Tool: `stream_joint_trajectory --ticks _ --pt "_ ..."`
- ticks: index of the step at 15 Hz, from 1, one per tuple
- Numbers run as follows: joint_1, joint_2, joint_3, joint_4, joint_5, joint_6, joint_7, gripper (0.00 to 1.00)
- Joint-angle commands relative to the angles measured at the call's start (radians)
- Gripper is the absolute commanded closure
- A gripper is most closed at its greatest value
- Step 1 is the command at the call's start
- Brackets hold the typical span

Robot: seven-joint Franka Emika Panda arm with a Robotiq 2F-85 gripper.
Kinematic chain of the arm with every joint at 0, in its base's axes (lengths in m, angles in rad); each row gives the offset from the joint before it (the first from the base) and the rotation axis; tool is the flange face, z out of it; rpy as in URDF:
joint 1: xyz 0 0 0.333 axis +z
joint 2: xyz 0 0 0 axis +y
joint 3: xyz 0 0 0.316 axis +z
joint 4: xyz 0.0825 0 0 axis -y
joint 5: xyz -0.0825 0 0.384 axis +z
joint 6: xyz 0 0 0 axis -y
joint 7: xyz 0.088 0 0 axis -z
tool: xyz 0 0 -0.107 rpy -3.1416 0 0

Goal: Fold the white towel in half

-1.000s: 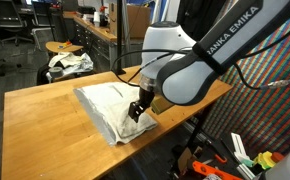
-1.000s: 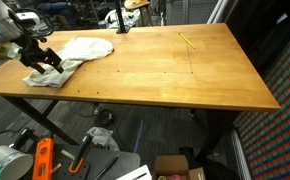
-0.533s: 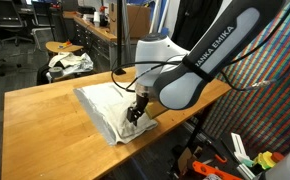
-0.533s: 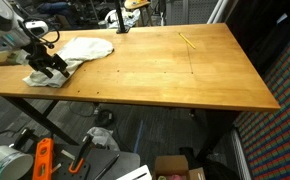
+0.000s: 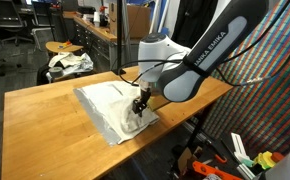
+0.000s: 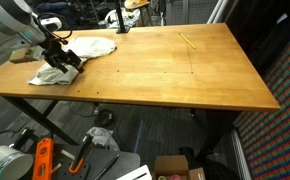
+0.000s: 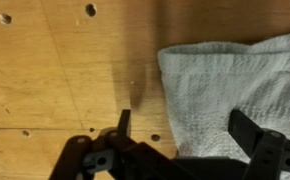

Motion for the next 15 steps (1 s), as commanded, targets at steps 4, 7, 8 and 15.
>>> stream_joint_trajectory --ticks 4,7,8,15 --pt "0.026 -0.004 -0.04 0.031 0.01 -0.123 -0.051 0.0" --pt "0.021 -0.029 -0.03 0.029 0.078 -0.153 -0.133 0.0" --pt "0.019 -0.042 -0.027 0.025 0.112 -0.155 -0.169 0.0" --pt "0.016 -0.188 -0.01 -0.021 0.264 -0.136 -0.318 0.0"
